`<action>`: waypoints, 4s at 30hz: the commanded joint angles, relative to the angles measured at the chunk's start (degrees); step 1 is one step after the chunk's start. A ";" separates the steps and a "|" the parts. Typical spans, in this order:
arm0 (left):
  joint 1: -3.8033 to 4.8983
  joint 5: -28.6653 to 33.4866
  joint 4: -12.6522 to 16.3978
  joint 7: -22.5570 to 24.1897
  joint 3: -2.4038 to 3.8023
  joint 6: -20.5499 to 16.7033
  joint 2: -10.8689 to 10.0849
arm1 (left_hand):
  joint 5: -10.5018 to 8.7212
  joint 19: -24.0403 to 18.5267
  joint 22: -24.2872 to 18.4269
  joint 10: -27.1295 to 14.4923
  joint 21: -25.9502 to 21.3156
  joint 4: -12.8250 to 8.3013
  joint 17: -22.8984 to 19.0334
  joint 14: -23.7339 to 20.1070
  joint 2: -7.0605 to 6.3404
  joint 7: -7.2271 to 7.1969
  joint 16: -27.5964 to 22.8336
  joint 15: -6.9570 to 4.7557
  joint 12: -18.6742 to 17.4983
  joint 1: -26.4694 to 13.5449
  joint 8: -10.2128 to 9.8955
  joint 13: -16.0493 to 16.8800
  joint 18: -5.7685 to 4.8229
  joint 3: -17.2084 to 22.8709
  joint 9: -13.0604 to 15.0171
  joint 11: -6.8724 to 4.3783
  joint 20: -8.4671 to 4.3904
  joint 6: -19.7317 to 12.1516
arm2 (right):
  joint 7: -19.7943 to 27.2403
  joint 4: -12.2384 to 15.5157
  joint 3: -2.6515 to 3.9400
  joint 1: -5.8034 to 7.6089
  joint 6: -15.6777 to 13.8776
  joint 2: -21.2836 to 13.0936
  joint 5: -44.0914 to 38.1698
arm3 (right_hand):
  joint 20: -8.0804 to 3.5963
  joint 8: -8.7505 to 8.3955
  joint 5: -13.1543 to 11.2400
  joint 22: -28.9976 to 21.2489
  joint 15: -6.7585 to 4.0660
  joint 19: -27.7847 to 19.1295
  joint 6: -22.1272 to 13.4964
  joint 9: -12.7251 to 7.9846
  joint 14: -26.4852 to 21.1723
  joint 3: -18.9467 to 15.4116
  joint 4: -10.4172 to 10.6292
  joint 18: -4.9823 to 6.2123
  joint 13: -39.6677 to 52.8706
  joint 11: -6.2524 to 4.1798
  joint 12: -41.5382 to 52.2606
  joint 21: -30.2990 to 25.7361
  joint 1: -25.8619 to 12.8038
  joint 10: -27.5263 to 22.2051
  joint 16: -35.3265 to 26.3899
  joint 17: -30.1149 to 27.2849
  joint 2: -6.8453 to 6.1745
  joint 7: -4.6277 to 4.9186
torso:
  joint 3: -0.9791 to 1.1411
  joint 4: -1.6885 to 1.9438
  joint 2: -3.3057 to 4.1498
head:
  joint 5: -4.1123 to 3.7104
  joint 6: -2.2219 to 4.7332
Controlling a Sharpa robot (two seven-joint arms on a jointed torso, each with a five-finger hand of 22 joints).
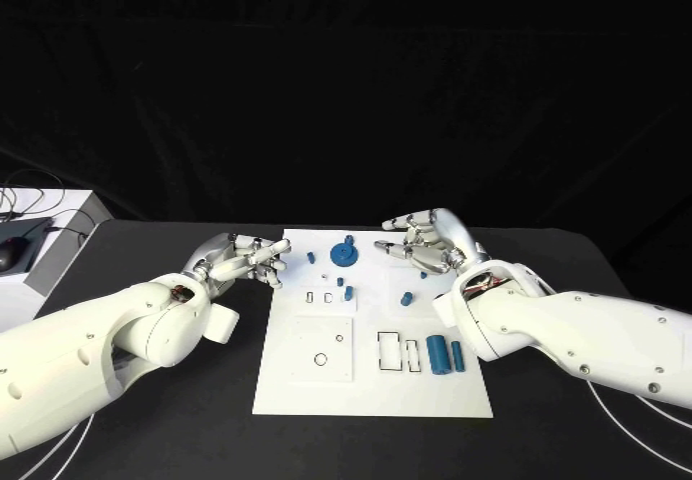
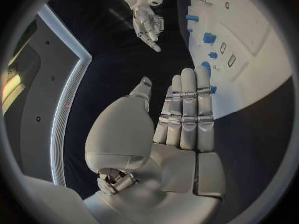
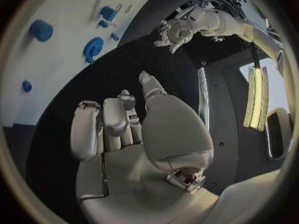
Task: Assemble the parts on the task board
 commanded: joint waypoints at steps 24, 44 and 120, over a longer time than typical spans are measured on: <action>11.94 -32.96 -11.24 -38.15 -5.77 18.92 17.33 | 0.16 0.78 40.25 -13.43 39.05 6.98 36.17 6.43 -3.67 -2.15 29.70 -2.07 35.91 -5.22 15.33 27.11 1.62 1.92 9.14 -1.90 -1.54 -6.24 | 5.91 -3.28 0.69 1.56 4.81 -3.94 11.88 | -0.06 0.13 1.76 11.06 -0.11 4.52 -0.34 -0.05 0.13 -1.02 -1.58 0.42 -0.04 -0.12 0.08 -0.58 -0.82 -0.03 -0.30 -0.60 1.14 0.15 | 1.41 -0.71 -2.64 | 1.44 -1.36; 12.70 -34.45 -18.17 -43.01 -6.13 27.05 24.79 | 0.17 1.37 43.00 -13.00 38.19 5.21 39.21 7.07 -6.82 -3.22 27.40 -2.63 34.86 -10.50 13.97 28.61 0.99 15.67 26.32 -2.58 -2.18 -6.02 | 4.24 -4.61 0.65 1.55 4.72 -2.56 10.04 | -0.06 0.14 4.84 11.06 -0.12 4.55 -0.43 -0.05 0.12 -1.36 -1.94 0.43 -0.05 -0.14 0.00 -0.68 -1.38 -0.08 -0.38 -0.75 1.19 0.16 | 1.41 -0.95 -2.56 | 0.81 -1.34; 11.92 -33.03 -25.32 -40.35 -7.64 29.00 28.78 | 0.14 1.91 46.20 -13.18 36.71 3.30 40.05 7.09 -6.18 -4.06 27.44 -3.00 36.64 -8.61 14.05 26.65 0.64 14.28 35.51 -3.12 -2.51 -5.70 | 3.00 -5.44 0.52 1.06 4.50 -1.14 9.65 | -0.09 0.13 5.12 11.01 -0.15 4.58 -0.43 -0.05 0.13 -1.51 -2.32 0.48 0.01 -0.17 0.03 -0.94 -1.91 -0.02 -0.39 -0.80 1.40 0.13 | 1.34 -0.98 -2.24 | 1.14 -2.10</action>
